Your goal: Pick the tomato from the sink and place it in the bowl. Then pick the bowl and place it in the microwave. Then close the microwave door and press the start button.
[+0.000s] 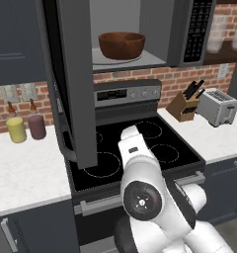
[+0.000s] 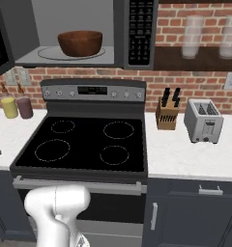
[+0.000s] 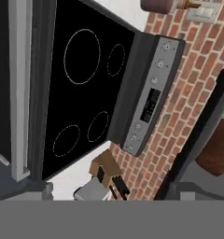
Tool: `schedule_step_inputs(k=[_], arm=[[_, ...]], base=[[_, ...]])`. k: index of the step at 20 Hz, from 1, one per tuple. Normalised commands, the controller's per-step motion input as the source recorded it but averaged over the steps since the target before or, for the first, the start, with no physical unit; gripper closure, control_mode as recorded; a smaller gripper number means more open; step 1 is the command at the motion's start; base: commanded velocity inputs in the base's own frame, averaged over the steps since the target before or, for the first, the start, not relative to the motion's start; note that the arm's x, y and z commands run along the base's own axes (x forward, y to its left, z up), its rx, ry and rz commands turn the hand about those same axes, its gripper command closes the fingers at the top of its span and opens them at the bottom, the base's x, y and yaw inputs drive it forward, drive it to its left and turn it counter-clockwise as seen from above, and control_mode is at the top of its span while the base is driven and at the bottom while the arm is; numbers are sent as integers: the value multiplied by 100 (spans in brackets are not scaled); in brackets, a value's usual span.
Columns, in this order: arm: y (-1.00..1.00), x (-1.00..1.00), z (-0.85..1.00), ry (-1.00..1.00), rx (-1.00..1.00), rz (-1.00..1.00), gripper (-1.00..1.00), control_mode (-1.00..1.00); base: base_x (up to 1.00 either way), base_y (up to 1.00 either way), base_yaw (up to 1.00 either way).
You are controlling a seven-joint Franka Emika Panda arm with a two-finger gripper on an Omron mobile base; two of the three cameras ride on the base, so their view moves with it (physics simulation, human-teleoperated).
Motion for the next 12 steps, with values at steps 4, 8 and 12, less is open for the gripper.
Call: schedule_step_inputs(k=[4, 8, 12], arm=[[71, -95, -78, -3, -9, 0, -100, -100], [78, -41, -40, -7, -7, 0, -100, -100], [92, -5, -6, -10, -6, -4, -100, -100]], base=[[0, 0, 0], [0, 0, 0], [0, 0, 0]])
